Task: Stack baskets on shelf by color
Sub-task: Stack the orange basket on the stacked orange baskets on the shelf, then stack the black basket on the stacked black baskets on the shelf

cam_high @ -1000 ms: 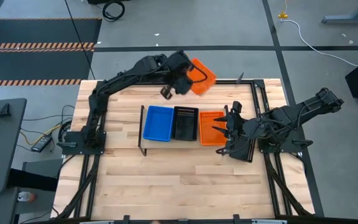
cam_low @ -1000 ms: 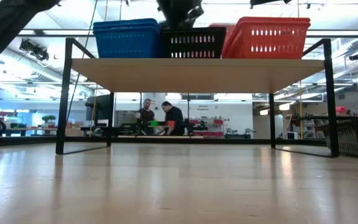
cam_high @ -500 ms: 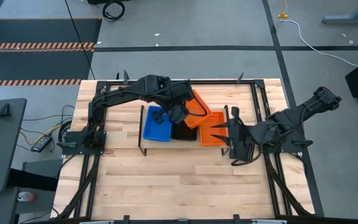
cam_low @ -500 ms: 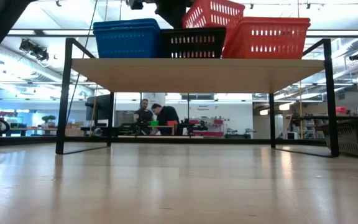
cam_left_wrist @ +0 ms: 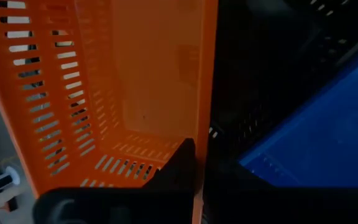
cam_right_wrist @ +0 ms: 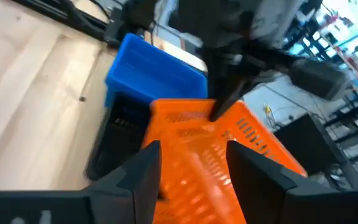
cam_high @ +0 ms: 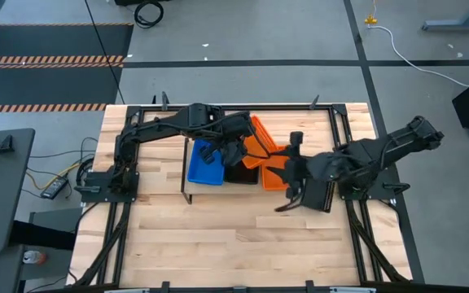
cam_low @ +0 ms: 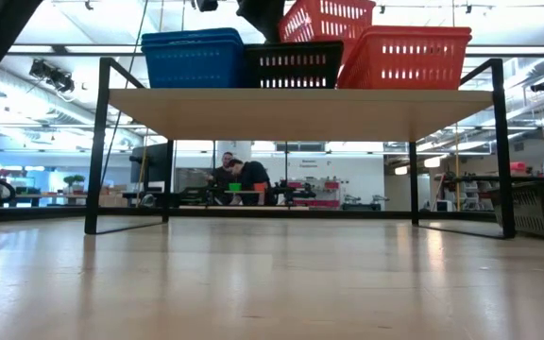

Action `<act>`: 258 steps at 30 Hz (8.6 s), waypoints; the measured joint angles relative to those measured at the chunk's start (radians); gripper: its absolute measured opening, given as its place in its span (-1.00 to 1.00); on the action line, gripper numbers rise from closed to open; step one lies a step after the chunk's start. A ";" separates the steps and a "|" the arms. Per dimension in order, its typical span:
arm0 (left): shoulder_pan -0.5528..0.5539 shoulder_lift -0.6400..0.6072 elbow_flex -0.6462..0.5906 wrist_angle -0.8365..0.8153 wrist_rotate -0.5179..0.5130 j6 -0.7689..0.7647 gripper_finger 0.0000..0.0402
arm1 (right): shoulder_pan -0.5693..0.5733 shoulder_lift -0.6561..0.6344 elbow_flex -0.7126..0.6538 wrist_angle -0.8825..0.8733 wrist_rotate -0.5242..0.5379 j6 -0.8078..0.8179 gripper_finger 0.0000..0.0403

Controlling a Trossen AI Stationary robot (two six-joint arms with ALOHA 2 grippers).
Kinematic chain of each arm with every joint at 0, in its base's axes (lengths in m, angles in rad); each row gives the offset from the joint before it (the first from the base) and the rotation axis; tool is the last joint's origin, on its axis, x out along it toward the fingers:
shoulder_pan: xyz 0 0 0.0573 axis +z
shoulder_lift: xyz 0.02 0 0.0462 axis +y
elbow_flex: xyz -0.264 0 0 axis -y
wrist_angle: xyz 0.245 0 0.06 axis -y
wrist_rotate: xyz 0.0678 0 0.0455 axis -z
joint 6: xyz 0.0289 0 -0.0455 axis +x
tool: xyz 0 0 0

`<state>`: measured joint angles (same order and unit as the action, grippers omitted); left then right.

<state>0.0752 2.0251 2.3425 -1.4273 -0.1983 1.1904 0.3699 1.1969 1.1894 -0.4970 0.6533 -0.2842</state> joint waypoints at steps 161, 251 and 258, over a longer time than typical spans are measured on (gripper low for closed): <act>0.267 -0.259 -0.179 0.562 0.362 -1.022 -0.51 | 0.428 0.420 -0.327 -0.603 -0.515 1.574 -0.01; -0.014 -0.558 -0.178 0.227 0.049 -1.175 -0.61 | -0.050 0.420 0.353 -0.291 -0.214 0.540 -0.96; -0.014 -0.555 -0.178 0.193 0.022 -1.173 -0.61 | -0.076 0.420 0.353 -0.344 -0.248 0.596 -0.93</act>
<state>0.0612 1.4696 2.1643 -1.2343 -0.1761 0.0170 0.2934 1.6173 1.5421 -0.8413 0.4057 0.3116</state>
